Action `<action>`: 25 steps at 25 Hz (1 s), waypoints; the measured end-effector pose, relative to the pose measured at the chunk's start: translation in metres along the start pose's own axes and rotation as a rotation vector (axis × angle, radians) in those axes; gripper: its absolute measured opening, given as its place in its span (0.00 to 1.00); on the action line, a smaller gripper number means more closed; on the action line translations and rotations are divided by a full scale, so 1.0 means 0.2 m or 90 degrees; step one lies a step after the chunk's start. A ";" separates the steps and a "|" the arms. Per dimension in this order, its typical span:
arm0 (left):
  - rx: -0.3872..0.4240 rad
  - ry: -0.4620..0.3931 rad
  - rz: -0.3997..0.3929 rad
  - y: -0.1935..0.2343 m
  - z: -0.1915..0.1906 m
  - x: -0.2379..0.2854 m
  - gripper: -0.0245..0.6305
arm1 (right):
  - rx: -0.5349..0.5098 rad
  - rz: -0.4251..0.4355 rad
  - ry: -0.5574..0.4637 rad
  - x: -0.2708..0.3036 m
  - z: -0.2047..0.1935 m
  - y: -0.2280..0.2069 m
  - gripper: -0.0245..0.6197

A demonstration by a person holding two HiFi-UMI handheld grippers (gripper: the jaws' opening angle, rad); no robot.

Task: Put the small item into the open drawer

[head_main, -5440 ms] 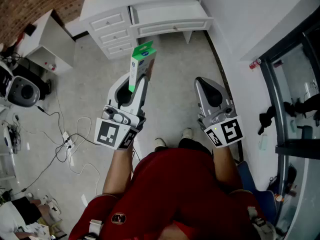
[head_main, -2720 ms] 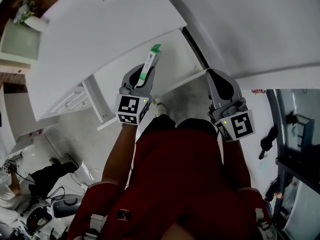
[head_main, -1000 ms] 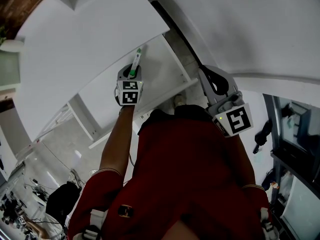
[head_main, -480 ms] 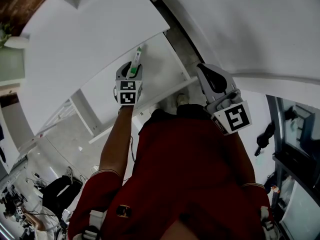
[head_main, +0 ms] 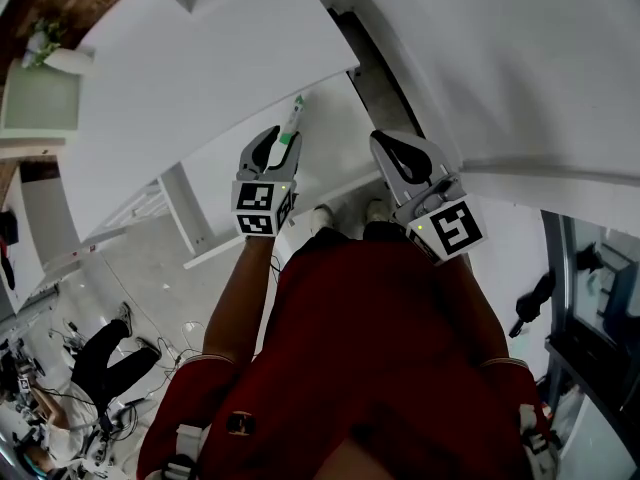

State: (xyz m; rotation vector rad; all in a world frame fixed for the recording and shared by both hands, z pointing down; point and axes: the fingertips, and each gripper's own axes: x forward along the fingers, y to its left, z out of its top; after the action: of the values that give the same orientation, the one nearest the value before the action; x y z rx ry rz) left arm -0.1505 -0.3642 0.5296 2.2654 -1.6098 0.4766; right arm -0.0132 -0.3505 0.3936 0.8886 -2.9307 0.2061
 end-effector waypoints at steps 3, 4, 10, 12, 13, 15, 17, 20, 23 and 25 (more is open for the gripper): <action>-0.013 -0.051 -0.008 -0.06 0.16 -0.09 0.25 | -0.004 0.024 -0.010 0.03 0.02 0.04 0.06; -0.013 -0.067 -0.011 -0.08 0.21 -0.12 0.25 | -0.003 0.034 -0.012 0.04 0.03 0.06 0.06; -0.017 -0.151 -0.021 -0.16 0.43 -0.31 0.16 | 0.028 0.091 -0.024 0.07 0.04 0.19 0.06; -0.015 -0.175 -0.024 -0.20 0.48 -0.36 0.11 | 0.030 0.107 -0.029 0.06 0.04 0.23 0.06; -0.013 -0.184 -0.025 -0.22 0.50 -0.38 0.07 | 0.032 0.114 -0.031 0.06 0.04 0.24 0.06; -0.014 -0.194 -0.024 -0.25 0.52 -0.42 0.04 | 0.033 0.124 -0.034 0.06 0.05 0.26 0.06; -0.019 -0.197 -0.022 -0.25 0.51 -0.45 0.04 | 0.033 0.131 -0.036 0.06 0.06 0.28 0.06; -0.022 -0.199 -0.021 -0.26 0.52 -0.47 0.04 | 0.029 0.137 -0.037 0.06 0.07 0.29 0.06; -0.020 -0.203 -0.022 -0.27 0.54 -0.47 0.04 | 0.021 0.139 -0.035 0.07 0.07 0.30 0.06; -0.021 -0.203 -0.023 -0.27 0.54 -0.46 0.04 | 0.016 0.139 -0.031 0.07 0.07 0.30 0.06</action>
State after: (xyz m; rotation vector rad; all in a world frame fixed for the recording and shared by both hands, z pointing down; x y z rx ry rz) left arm -0.1196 -0.3173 0.3887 2.4362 -1.7008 0.0801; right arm -0.0588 -0.3096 0.3752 0.5830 -3.0745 0.2363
